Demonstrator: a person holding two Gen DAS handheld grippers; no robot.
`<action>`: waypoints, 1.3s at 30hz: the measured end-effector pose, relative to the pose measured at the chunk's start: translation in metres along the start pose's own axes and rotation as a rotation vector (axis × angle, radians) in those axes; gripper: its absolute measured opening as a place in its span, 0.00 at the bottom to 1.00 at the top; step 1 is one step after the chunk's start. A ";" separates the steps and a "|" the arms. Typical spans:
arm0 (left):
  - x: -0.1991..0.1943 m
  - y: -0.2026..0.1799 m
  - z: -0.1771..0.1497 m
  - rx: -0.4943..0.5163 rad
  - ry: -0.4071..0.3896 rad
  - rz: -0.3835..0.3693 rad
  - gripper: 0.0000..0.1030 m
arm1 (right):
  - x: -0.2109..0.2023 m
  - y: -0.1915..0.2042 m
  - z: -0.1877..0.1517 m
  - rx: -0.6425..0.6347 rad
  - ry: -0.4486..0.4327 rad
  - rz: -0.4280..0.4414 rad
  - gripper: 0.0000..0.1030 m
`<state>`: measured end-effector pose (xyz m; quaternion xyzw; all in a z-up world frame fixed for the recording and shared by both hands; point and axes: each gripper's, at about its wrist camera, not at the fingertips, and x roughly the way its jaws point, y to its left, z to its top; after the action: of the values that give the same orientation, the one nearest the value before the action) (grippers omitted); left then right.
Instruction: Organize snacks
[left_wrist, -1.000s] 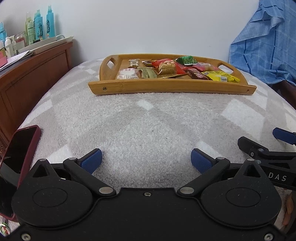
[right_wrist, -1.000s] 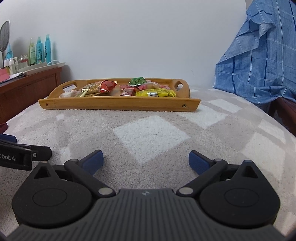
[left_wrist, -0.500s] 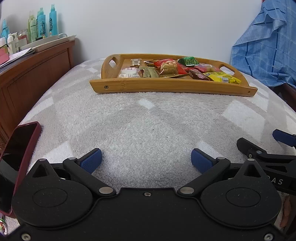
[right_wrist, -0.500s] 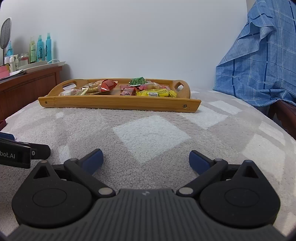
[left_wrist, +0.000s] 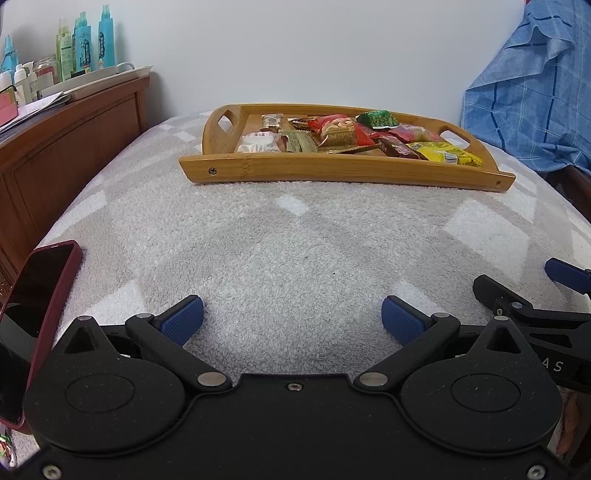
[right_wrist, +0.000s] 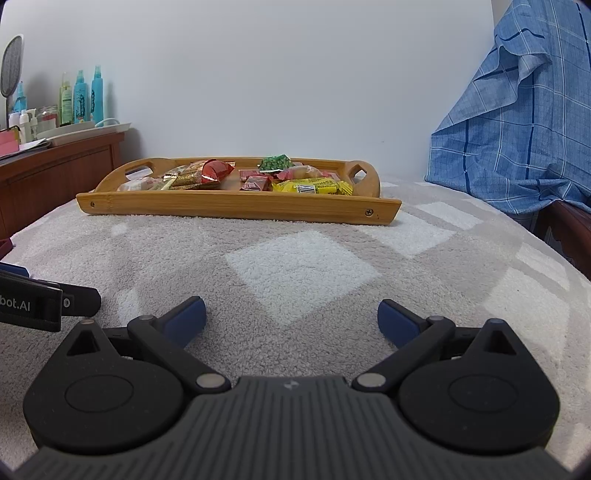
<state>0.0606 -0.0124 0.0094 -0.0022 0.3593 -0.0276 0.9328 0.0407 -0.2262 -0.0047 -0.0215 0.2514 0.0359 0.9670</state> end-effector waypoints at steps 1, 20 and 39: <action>0.000 0.000 0.000 -0.001 0.002 0.002 1.00 | 0.000 0.000 0.000 0.000 0.000 0.000 1.00; 0.000 0.000 0.001 -0.013 0.013 0.011 1.00 | 0.000 0.000 0.000 -0.001 -0.001 0.000 1.00; 0.001 0.000 0.002 -0.014 0.021 0.011 1.00 | 0.000 0.000 0.000 -0.002 -0.001 -0.001 1.00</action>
<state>0.0627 -0.0128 0.0102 -0.0063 0.3693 -0.0198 0.9291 0.0406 -0.2259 -0.0048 -0.0223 0.2508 0.0358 0.9671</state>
